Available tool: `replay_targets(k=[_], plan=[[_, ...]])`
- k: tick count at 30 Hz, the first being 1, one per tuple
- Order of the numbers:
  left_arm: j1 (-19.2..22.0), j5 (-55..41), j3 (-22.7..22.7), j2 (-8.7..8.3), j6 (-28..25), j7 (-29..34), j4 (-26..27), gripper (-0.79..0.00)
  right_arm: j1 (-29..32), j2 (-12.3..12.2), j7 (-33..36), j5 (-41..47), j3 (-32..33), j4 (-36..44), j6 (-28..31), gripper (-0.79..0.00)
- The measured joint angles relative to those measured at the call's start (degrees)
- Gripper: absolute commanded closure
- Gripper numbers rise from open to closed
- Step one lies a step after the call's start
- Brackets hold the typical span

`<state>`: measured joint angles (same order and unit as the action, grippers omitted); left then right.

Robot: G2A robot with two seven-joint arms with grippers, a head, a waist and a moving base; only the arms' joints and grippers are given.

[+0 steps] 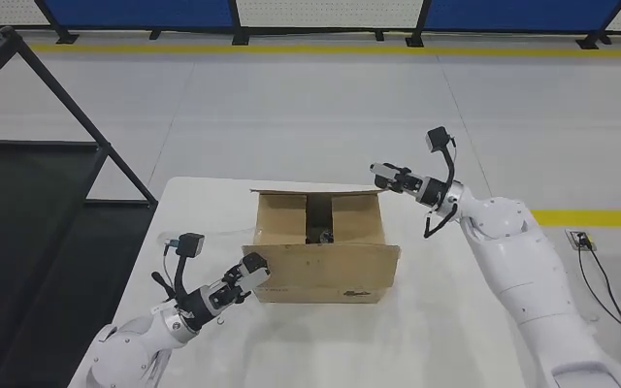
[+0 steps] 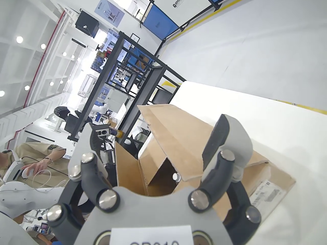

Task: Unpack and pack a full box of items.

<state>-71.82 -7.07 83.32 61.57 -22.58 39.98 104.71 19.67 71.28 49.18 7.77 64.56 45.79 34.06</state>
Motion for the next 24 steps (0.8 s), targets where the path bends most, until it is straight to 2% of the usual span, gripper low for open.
replay_targets(k=[3,6,12,19,24], plan=[[0.0,0.0,0.0,0.0,0.0,0.0,0.0,-0.785,0.1,0.0,-0.1,-0.1,0.0,0.1,-0.1,-0.785],[0.0,0.0,0.0,0.0,0.0,0.0,0.0,-0.785,1.4,-0.2,-1.0,-1.6,-0.1,2.8,-2.6,-0.785],[0.6,1.8,-0.8,0.1,2.1,-1.5,0.4,-0.785,3.4,-1.2,1.0,-4.0,0.8,9.4,-11.0,-0.785],[5.5,3.0,-3.7,0.48,5.4,-2.4,-2.2,-0.785,3.9,-2.1,9.0,-3.8,1.1,13.2,-23.4,-0.785],[6.5,3.5,-4.1,0.58,7.1,-3.3,-2.9,-0.785,3.9,-2.1,9.1,-4.2,1.1,13.2,-24.0,-0.785]])
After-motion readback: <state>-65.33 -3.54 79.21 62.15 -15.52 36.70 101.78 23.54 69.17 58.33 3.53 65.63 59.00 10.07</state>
